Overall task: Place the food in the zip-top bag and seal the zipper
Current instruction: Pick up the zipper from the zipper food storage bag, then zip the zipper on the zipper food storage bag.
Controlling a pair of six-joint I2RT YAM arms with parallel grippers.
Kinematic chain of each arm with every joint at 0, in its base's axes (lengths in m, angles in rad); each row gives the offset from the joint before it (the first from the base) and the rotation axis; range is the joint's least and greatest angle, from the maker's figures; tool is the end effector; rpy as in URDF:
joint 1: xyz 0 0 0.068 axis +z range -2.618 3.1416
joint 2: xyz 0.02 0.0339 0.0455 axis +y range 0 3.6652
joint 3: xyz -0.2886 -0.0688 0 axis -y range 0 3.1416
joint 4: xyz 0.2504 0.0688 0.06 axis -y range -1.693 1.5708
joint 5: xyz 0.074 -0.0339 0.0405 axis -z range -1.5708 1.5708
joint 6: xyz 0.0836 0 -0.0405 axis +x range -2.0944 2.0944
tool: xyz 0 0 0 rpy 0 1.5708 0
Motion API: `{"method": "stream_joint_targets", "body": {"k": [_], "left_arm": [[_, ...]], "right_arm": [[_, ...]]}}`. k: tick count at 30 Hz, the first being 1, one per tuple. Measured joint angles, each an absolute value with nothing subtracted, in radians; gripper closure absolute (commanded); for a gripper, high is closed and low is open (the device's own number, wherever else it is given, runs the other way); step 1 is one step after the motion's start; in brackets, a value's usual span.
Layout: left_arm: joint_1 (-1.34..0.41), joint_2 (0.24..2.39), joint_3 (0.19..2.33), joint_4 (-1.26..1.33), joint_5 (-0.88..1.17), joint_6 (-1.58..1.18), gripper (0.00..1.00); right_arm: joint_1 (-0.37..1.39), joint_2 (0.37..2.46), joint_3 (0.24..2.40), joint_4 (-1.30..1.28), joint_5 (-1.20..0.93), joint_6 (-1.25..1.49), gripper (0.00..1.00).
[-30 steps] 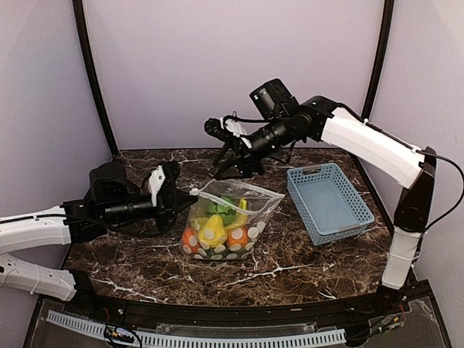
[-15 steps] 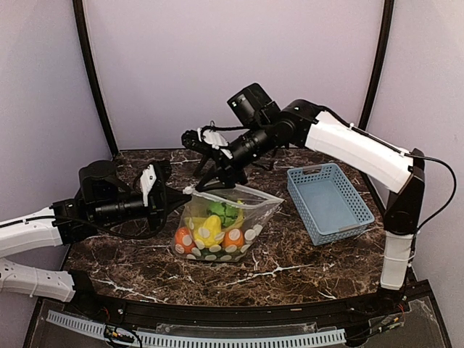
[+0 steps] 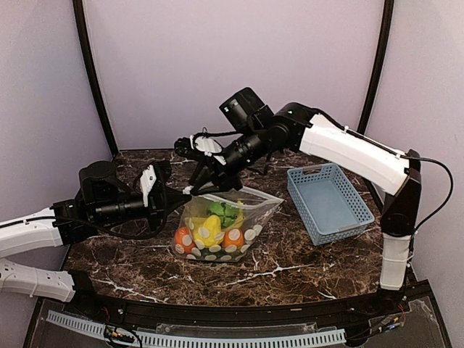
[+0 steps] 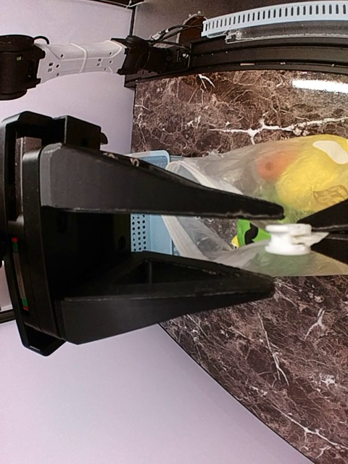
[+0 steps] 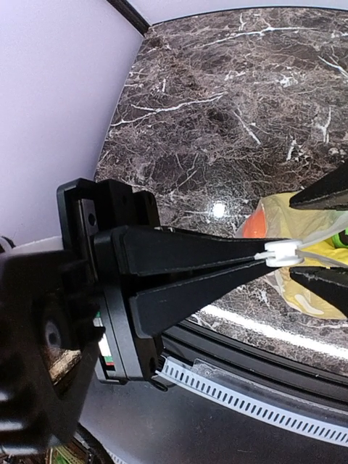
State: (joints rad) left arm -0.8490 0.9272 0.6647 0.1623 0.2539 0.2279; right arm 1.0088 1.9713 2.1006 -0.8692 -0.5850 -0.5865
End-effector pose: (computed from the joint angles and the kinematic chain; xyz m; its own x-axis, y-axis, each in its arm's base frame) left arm 0.1549 -0.2078 0.3218 0.1371 0.1753 -0.9749 0.8836 0.4233 0.2003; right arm 0.2163 0.4301 0.3742 0.2115 -0.5301 -0.8212 -0.9674 -0.2332 -0.0987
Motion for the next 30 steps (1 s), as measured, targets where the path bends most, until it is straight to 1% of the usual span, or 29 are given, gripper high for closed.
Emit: {"method": "stream_joint_targets", "body": {"k": [4, 7, 11, 14, 16, 19, 24, 30], "left_arm": [[-0.849, 0.927, 0.665, 0.162, 0.254, 0.228, 0.99], [-0.849, 0.927, 0.665, 0.162, 0.254, 0.227, 0.99], [-0.849, 0.929, 0.665, 0.163, 0.253, 0.224, 0.99], [-0.849, 0.929, 0.665, 0.163, 0.253, 0.224, 0.99], [-0.849, 0.930, 0.664, 0.163, 0.250, 0.224, 0.99], [-0.849, 0.931, 0.664, 0.163, 0.246, 0.224, 0.99], [-0.849, 0.935, 0.659, 0.172, 0.243, 0.223, 0.99], [-0.849, 0.944, 0.659, 0.183, 0.243, 0.220, 0.99]], "right_arm": [[1.018, 1.971, 2.101, -0.869, -0.573, -0.585, 0.82], [1.021, 1.971, 2.101, -0.869, -0.566, -0.591, 0.88], [1.023, 1.971, 2.101, -0.870, -0.562, -0.593, 0.91], [1.023, 1.971, 2.101, -0.871, -0.561, -0.594, 0.96], [1.023, 1.971, 2.101, -0.873, -0.560, -0.597, 0.95], [1.023, 1.971, 2.101, -0.876, -0.561, -0.601, 0.86], [1.024, 1.971, 2.102, -0.881, -0.564, -0.608, 0.85], [1.029, 1.974, 2.107, -0.884, -0.563, -0.610, 0.87]]}}
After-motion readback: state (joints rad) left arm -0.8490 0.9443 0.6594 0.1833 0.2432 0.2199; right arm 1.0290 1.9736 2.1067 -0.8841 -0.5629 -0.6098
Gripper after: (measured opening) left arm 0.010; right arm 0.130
